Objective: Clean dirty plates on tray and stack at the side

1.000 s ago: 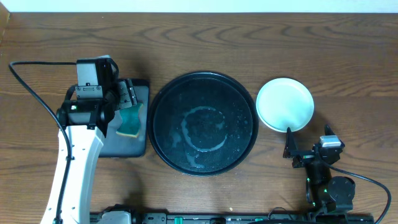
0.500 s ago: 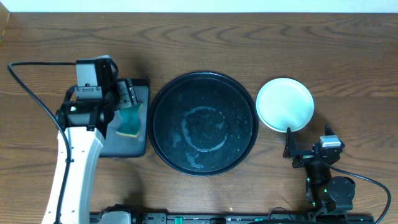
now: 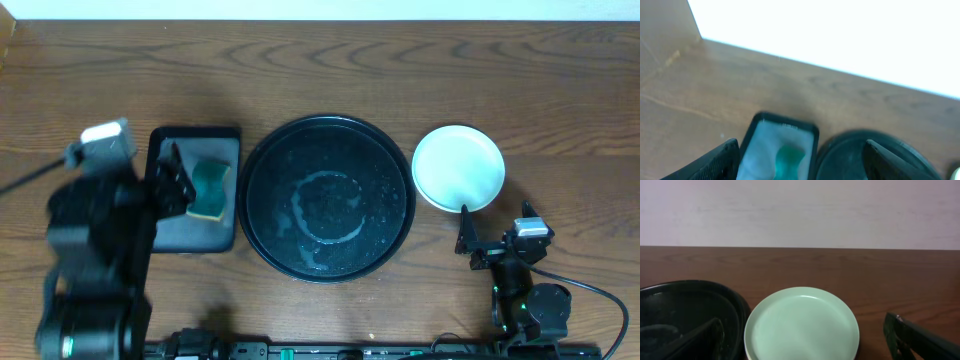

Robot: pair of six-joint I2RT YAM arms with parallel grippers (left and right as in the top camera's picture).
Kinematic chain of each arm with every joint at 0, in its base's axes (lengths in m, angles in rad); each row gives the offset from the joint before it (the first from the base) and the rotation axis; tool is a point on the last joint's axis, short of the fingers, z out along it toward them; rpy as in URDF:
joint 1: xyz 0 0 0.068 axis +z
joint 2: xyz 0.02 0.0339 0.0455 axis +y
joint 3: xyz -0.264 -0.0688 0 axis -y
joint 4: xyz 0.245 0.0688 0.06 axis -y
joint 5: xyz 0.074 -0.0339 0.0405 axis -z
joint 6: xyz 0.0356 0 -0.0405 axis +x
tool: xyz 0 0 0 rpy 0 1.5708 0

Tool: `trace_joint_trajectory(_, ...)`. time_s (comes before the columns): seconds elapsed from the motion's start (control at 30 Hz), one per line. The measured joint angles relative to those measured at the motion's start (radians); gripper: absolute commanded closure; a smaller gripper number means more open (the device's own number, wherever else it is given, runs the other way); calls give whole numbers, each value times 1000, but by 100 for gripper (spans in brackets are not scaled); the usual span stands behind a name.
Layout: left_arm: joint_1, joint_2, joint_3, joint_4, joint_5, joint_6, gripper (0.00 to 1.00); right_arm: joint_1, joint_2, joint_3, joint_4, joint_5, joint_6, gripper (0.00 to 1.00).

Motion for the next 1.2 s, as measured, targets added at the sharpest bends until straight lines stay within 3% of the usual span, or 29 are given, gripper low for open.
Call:
trace_joint_trajectory(0.23, 0, -133, 0, -5, 0, 0, 22, 0, 0, 0, 0, 0, 0, 1)
trace_joint_trajectory(0.4, 0, -217, -1, -89, 0, 0, 22, 0, 0, 0, 0, 0, 0, 1)
trace_joint_trajectory(0.7, 0, -523, -146, -236, -20, 0, 22, 0, 0, 0, 0, 0, 0, 1)
trace_joint_trajectory(0.97, 0, -727, -335, -242, -21, 0, 22, 0, 0, 0, 0, 0, 0, 1)
trace_joint_trajectory(1.2, 0, -741, -446, -153, -22, 0, 21, 0, 0, 0, 0, 0, 0, 1)
